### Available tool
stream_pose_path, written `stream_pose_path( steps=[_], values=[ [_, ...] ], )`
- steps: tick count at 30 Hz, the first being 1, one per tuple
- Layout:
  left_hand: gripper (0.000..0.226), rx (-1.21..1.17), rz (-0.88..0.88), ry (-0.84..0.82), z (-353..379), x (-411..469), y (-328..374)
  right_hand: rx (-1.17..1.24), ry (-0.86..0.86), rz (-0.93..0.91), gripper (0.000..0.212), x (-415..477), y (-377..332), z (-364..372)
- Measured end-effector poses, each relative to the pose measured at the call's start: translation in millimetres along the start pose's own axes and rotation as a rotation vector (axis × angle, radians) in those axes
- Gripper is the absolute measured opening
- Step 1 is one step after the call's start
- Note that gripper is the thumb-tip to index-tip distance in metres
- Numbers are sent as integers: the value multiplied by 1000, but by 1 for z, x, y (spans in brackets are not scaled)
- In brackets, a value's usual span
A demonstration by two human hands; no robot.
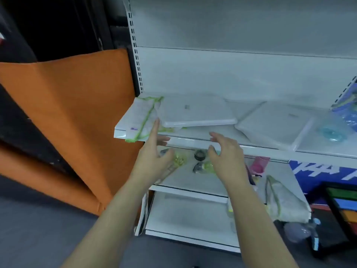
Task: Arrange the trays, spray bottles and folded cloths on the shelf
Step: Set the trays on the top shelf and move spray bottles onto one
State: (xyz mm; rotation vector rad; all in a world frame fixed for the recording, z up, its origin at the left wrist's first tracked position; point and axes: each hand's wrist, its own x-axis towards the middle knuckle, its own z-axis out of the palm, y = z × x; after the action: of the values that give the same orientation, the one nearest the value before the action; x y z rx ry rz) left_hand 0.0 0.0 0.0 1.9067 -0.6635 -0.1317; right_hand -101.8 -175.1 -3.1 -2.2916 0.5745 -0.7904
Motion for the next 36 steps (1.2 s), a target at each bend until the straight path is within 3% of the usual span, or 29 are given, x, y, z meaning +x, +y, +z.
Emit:
stream_pose_path(
  steps=[3, 6, 10, 13, 16, 23, 28, 32, 36],
  values=[
    [65, 231, -28, 62, 1, 32, -3, -71, -69, -95, 43, 55, 9, 19],
    [54, 277, -47, 64, -6, 58, -5, -256, -251, -213, 49, 106, 11, 46],
    [49, 405, -69, 58, -7, 93, -18, -442, -610, -189, 62, 148, 13, 75],
    [47, 561, -100, 52, -7, 113, -34, -530, -681, -196, 71, 164, 16, 89],
    [57, 690, -87, 112, -4, 132, -53, -551, -663, -188, 69, 168, 20, 99],
    [84, 761, -178, -18, -7, 159, -66, -745, -428, -364, 68, 167, 24, 111],
    [99, 868, -156, 2, 7, 168, -64, -694, -280, -394, 65, 181, 14, 112],
    [97, 911, -183, -53, 5, 178, -70, -681, -324, -351, 61, 180, 8, 122],
    [94, 890, -227, -61, 8, 185, -70, -664, -264, -353, 57, 183, 2, 130]
  ],
)
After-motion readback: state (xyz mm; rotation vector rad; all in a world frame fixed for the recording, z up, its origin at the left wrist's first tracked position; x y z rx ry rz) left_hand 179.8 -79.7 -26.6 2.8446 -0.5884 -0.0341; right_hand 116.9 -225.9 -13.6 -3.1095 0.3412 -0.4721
